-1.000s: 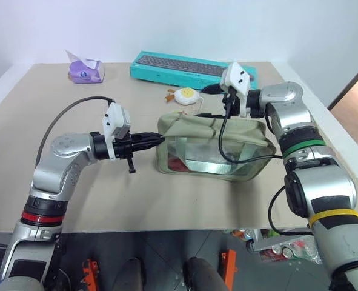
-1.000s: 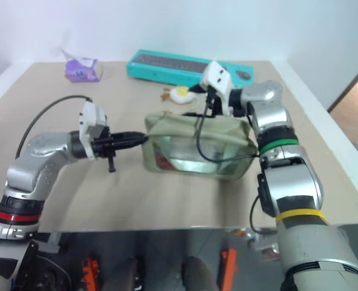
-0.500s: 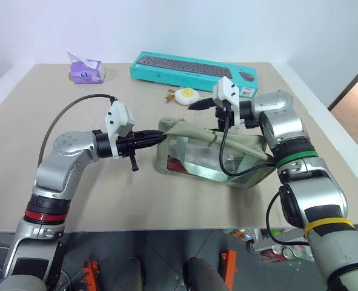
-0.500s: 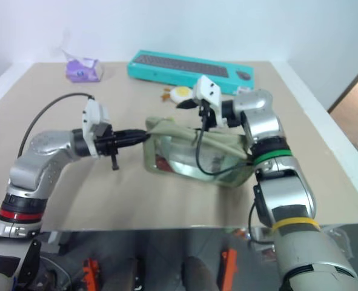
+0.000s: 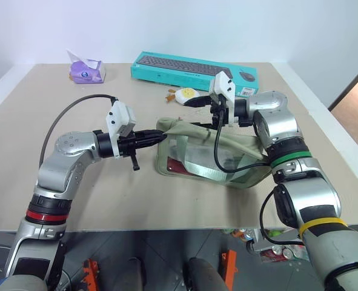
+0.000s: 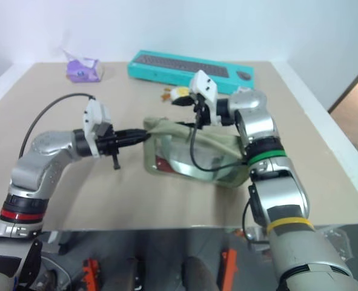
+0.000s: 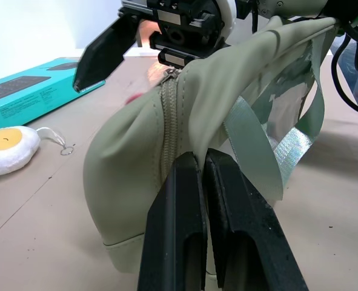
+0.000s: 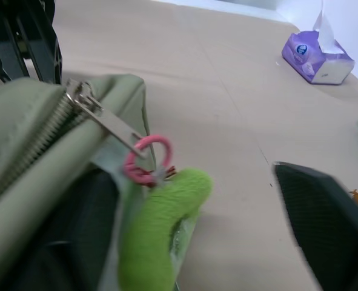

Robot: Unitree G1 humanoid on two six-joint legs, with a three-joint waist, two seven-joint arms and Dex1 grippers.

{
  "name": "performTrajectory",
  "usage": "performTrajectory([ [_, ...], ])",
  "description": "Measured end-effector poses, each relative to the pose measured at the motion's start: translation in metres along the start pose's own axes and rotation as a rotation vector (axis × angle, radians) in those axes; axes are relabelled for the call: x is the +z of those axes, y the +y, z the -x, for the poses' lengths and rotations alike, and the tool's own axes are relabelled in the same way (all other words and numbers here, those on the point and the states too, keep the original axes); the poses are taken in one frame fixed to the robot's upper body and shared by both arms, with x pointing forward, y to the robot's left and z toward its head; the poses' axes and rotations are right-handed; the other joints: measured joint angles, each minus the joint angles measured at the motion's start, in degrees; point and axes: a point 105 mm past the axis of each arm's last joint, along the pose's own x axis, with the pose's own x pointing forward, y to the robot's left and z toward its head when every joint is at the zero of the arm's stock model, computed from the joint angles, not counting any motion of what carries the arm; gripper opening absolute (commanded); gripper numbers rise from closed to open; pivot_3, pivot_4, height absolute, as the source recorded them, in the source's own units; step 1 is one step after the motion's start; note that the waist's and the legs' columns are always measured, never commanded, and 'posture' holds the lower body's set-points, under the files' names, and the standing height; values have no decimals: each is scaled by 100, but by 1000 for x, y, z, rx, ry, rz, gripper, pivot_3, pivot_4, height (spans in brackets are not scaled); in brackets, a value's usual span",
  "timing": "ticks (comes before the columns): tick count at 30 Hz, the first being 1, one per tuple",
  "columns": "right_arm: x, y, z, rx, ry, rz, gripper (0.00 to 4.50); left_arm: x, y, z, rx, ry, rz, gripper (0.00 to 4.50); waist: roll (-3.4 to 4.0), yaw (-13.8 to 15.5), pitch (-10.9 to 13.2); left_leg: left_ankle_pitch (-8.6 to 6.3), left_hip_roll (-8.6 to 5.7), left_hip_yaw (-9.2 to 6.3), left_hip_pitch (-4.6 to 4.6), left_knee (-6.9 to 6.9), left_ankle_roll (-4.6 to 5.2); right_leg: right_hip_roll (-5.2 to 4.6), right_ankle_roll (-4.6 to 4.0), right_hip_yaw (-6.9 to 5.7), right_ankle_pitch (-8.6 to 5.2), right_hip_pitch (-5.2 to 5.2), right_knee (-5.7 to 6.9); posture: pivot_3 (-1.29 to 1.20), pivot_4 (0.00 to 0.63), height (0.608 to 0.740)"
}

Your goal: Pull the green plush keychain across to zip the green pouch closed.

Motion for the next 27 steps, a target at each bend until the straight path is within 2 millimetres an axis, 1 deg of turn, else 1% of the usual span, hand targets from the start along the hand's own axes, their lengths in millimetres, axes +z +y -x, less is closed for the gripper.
performTrajectory([
  [2,1,1,-3,5,-14,-9,2115,-1,1,0,3,1,5,0,0,-1,0,0,1,0,0,0,0,1,-1,0,1,0,0,0,150,740],
  [3,1,1,-3,6,-16,-10,1872,-1,1,0,3,1,5,0,0,-1,0,0,1,0,1,0,0,1,-1,0,1,0,0,0,150,740],
  [4,2,2,-4,8,-20,-15,1411,-2,1,0,4,2,4,0,0,0,0,0,1,0,1,1,0,1,-1,0,1,1,0,0,150,740],
  [5,2,2,-5,10,-21,-17,1140,-2,1,0,5,1,3,0,0,-1,0,0,1,0,1,1,0,1,-1,1,1,1,0,0,150,740],
  [7,2,2,-5,12,-23,-20,373,-2,2,0,6,1,4,0,0,-1,0,0,2,0,1,1,0,2,-1,0,1,1,0,0,150,740],
  [8,2,2,-5,12,-23,-23,124,-2,2,0,7,1,4,0,0,-1,0,0,2,0,1,1,0,2,-2,0,1,1,0,0,150,740],
  [9,2,2,-5,13,-27,-27,48,-2,2,0,8,1,5,0,0,-1,0,0,2,0,1,1,0,2,-2,0,1,1,0,0,150,740],
  [20,3,2,-5,6,-36,-27,48,-3,3,-1,13,5,-15,0,0,-1,0,0,2,0,1,1,0,3,-2,0,1,1,0,0,150,740],
  [27,11,-6,-1,-58,-75,-14,48,-2,5,-1,20,3,-14,0,0,0,0,0,3,0,0,0,0,2,-2,1,1,0,0,0,150,740],
])
